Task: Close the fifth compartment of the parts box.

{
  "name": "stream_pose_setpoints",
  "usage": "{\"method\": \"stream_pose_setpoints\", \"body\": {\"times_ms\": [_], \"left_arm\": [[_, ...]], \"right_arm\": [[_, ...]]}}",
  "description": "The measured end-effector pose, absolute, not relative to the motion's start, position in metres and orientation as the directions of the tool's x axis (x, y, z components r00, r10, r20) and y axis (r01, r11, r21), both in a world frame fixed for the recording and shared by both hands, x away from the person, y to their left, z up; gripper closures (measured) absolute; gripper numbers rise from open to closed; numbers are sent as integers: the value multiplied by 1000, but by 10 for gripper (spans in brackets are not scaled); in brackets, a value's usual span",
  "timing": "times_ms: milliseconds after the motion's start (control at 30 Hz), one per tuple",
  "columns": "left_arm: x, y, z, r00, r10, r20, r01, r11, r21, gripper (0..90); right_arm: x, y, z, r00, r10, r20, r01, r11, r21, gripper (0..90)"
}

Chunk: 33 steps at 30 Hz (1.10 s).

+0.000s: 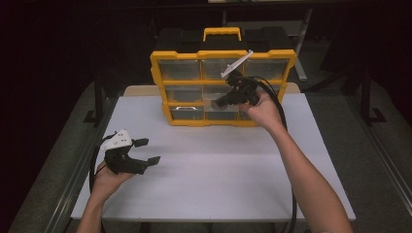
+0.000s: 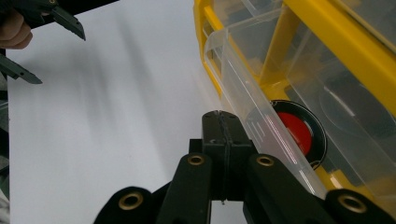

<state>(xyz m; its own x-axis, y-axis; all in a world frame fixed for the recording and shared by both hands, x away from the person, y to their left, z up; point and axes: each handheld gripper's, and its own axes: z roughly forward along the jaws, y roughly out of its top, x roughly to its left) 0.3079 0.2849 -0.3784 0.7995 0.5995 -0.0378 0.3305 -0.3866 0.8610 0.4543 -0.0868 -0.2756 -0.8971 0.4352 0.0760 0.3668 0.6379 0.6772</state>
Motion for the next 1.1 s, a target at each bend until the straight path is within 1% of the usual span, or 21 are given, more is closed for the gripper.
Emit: {"method": "stream_pose_setpoints", "body": {"times_ms": [1100], "left_arm": [[308,286,-377,801,598,-32,326,-390,862,182]], "right_arm": [[466,-90,-275,-879,472,66,386,623,680,890]]}}
